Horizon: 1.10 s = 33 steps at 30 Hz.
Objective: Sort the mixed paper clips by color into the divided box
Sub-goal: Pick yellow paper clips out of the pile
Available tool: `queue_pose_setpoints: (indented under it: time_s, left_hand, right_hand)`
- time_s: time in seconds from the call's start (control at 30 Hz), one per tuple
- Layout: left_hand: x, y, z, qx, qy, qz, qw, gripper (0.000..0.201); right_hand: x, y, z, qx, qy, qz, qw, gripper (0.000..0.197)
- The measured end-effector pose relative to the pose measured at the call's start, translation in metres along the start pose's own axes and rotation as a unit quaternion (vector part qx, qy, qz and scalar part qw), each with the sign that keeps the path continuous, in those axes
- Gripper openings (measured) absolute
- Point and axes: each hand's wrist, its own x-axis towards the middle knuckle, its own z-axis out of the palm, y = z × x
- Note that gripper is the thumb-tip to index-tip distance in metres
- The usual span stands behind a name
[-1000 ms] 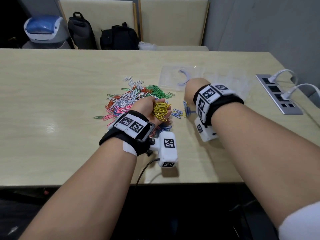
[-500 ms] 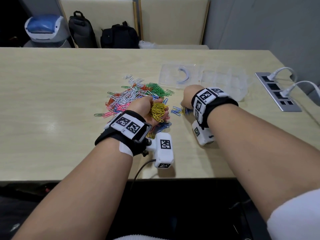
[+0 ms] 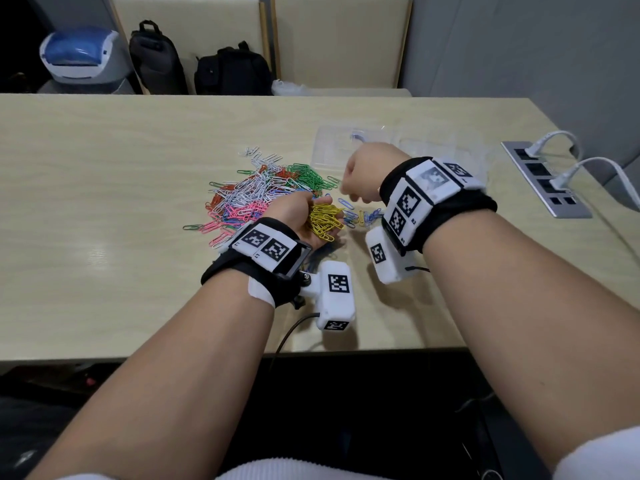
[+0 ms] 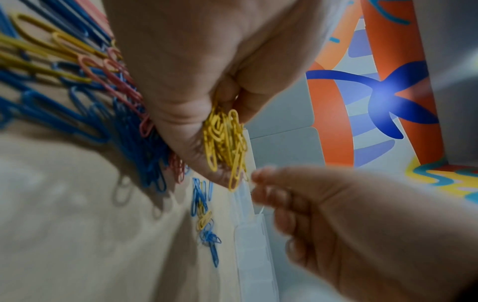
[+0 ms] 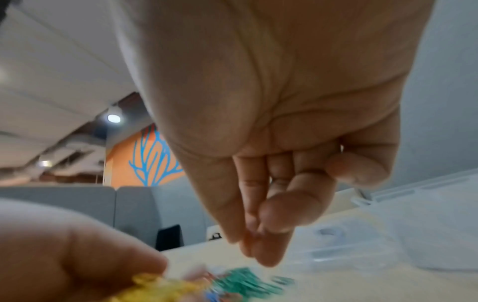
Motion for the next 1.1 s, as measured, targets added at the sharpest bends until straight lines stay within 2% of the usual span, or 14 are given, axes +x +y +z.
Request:
queue_pose_setpoints:
  time_s: [0.03,0.1,0.17,0.2,0.27,0.33,0.37,0.47,0.53,0.7,0.8,0.87,1.0,1.1]
  left_hand:
    - [-0.001,0.000,-0.001,-0.007,-0.001,0.001,1.000,0.041]
    - [-0.004,0.001,-0.002,-0.021,-0.008,0.005,1.000,0.042]
    - [-0.005,0.001,-0.003,-0.029,-0.015,0.008,0.999,0.043]
    - [-0.006,0.001,-0.003,-0.032,-0.016,0.011,0.999,0.043]
    - [-0.007,0.002,-0.005,-0.033,-0.013,0.014,0.999,0.041]
    - [-0.008,0.002,-0.007,-0.027,-0.010,0.015,0.999,0.041]
    - [-0.008,0.002,-0.007,-0.028,-0.008,0.016,0.999,0.041]
    - [-0.007,0.003,-0.010,-0.041,-0.003,0.020,0.999,0.039]
    - [-0.006,0.003,-0.013,-0.046,0.003,0.021,0.999,0.038]
    - [-0.006,0.007,-0.022,-0.047,0.010,0.029,0.998,0.040]
    - [-0.007,0.008,-0.024,-0.042,0.011,0.032,0.999,0.040]
    - [-0.007,0.008,-0.023,-0.033,0.013,0.031,0.999,0.041]
    - [-0.005,0.007,-0.020,-0.018,0.010,0.027,0.999,0.044]
    - [-0.003,0.006,-0.021,-0.032,0.009,0.021,0.999,0.037]
  right_hand:
    - [0.006,0.007,0.006,-0.025,-0.001,0.014,1.000,0.021]
    - [0.029,0.021,0.021,-0.112,-0.057,0.070,0.990,0.025]
    - [0.073,0.046,0.051,-0.119,-0.103,0.120,0.980,0.037]
    - [0.080,0.046,0.055,-0.129,-0.126,0.129,0.975,0.039]
    - [0.097,0.059,0.068,-0.133,-0.126,0.124,0.975,0.033]
    - [0.069,0.042,0.049,-0.139,-0.102,0.134,0.976,0.026]
    - [0.052,0.034,0.038,-0.123,-0.080,0.135,0.980,0.029]
    - [0.011,0.012,0.025,-0.074,-0.056,0.097,0.991,0.032]
    - [0.007,0.005,0.026,-0.053,-0.043,0.081,0.994,0.034]
    - [0.026,0.009,0.033,-0.057,-0.039,0.070,0.995,0.020]
    - [0.014,0.007,0.028,-0.096,-0.032,0.074,0.992,0.022]
    - [0.004,0.003,0.021,-0.082,-0.008,0.060,0.995,0.016]
    - [-0.011,-0.009,0.002,-0.021,0.074,-0.018,0.997,0.020]
    - [-0.016,-0.027,-0.003,0.043,0.062,-0.103,0.992,0.018]
